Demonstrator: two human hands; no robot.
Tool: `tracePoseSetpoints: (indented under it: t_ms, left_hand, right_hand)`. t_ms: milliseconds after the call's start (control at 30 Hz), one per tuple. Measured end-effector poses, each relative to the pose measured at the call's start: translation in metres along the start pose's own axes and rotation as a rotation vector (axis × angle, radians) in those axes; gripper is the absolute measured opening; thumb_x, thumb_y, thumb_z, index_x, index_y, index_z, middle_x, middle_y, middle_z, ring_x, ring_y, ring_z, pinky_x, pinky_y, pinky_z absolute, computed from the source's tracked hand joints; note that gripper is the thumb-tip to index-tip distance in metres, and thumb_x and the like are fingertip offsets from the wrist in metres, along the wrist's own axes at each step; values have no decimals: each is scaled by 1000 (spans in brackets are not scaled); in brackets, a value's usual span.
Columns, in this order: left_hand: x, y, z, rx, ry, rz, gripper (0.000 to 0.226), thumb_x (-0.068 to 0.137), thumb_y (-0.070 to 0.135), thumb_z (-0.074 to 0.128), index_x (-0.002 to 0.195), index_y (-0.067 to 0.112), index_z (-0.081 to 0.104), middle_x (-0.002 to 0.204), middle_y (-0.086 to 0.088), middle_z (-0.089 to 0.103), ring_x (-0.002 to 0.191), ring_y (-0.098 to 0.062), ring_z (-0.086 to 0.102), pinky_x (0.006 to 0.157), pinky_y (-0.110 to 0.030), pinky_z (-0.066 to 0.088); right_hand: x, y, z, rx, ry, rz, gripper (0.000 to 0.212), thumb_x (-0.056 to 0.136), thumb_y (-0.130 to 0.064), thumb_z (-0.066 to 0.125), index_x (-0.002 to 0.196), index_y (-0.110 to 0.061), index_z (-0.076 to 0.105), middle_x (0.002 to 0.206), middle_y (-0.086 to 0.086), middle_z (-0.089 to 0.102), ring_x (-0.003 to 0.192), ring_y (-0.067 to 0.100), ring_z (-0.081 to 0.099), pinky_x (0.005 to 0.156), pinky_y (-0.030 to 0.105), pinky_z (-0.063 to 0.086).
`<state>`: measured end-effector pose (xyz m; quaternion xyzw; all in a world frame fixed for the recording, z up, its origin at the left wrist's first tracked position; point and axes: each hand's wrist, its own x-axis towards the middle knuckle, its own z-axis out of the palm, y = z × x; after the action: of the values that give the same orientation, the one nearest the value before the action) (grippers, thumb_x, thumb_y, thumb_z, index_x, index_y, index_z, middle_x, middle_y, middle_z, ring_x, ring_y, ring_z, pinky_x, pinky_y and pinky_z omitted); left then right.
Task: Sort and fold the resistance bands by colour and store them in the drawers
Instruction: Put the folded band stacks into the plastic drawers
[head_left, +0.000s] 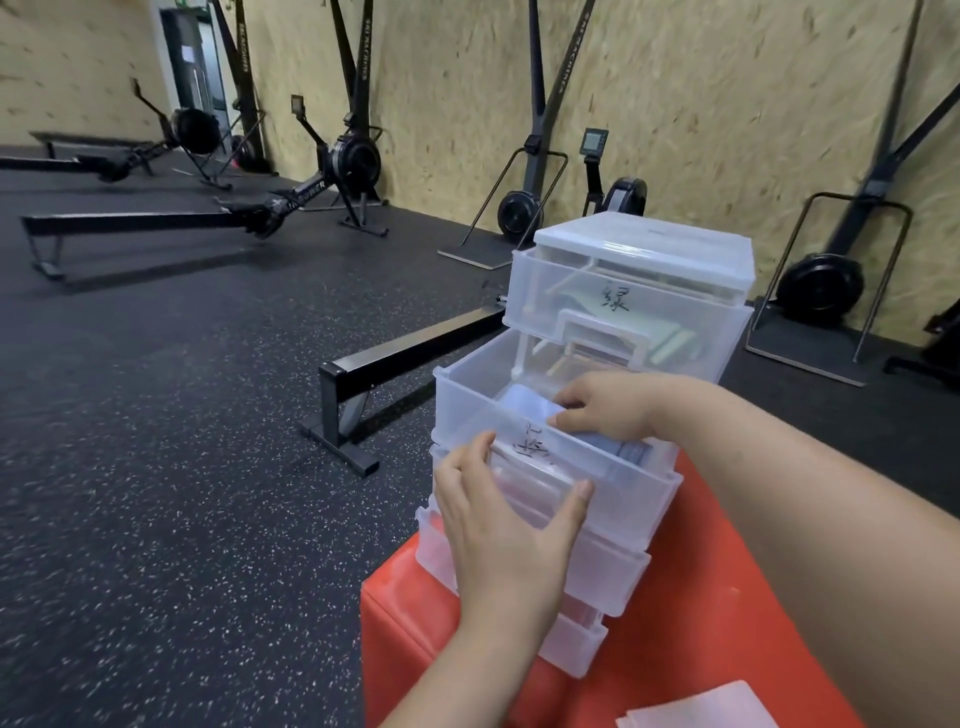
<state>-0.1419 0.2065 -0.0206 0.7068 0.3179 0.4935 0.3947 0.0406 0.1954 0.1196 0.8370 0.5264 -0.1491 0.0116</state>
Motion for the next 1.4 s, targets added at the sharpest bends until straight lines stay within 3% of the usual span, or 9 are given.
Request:
tracePoseSetpoints:
  t_ms: [133, 300, 433, 533, 800, 967, 1067, 1233, 1400]
  left_hand:
    - [3, 1, -1, 35, 9, -11, 97, 74, 72, 81, 150, 29, 39, 139, 9, 35, 137, -19, 44, 116, -47, 39]
    - [9, 6, 5, 66, -5, -12, 98, 72, 76, 77, 148, 26, 40, 137, 6, 37, 135, -22, 47, 116, -47, 40]
    - [23, 12, 16, 166, -30, -20, 99, 71, 77, 75, 146, 22, 42, 138, 0, 43, 134, -27, 49, 112, -50, 42]
    - [31, 20, 23, 221, -63, -45, 100, 70, 78, 77, 146, 24, 41, 141, 0, 44, 134, -27, 50, 111, -50, 42]
    - [43, 37, 35, 267, -153, -81, 97, 76, 75, 77, 145, 19, 39, 143, -6, 41, 131, -33, 52, 106, -52, 47]
    - [53, 43, 39, 288, -234, -113, 97, 79, 72, 76, 149, 18, 36, 147, -8, 39, 132, -34, 51, 105, -57, 48]
    - [40, 49, 39, 267, -190, -71, 87, 83, 67, 75, 147, 20, 40, 145, -7, 42, 132, -32, 50, 106, -55, 48]
    - [-33, 52, 34, 113, -113, 382, 42, 92, 29, 73, 129, 14, 58, 121, -5, 55, 114, -28, 53, 101, -42, 46]
    - [-105, 28, 43, 54, -590, 662, 28, 92, 9, 65, 119, 16, 65, 107, 3, 59, 96, -18, 62, 83, -36, 53]
  right_hand:
    - [3, -12, 1, -210, 23, 61, 39, 103, -54, 48, 118, -27, 70, 119, 3, 67, 111, 30, 60, 99, 41, 48]
    - [-13, -8, -1, -222, 152, 43, 35, 102, -37, 52, 71, -23, 54, 87, 5, 66, 85, 30, 59, 80, 40, 54]
    - [-42, 2, -7, -106, 330, 20, 23, 100, -19, 52, 92, -18, 73, 90, 2, 72, 84, 27, 65, 84, 46, 57]
    - [-71, 12, -9, 44, 522, 10, 28, 102, -20, 57, 122, -25, 75, 114, -3, 76, 105, 20, 70, 96, 36, 55]
    - [-138, 44, 18, 325, 788, 40, 29, 95, -13, 62, 117, -23, 78, 103, -11, 79, 90, 1, 72, 83, 3, 44]
    - [-172, 64, 56, 415, 756, 146, 30, 92, -8, 66, 116, -22, 78, 101, -11, 79, 84, 1, 71, 78, 0, 44]
    - [-189, 78, 85, 444, 720, 214, 31, 91, -7, 66, 117, -22, 77, 103, -9, 79, 87, 4, 72, 86, 16, 52]
    - [-207, 105, 146, 434, 585, 358, 33, 88, -10, 70, 120, -16, 76, 108, 1, 80, 98, 15, 74, 96, 31, 55]
    - [-208, 123, 218, 338, 298, 527, 45, 89, -29, 73, 130, -12, 70, 128, 9, 73, 120, 25, 69, 102, 35, 52]
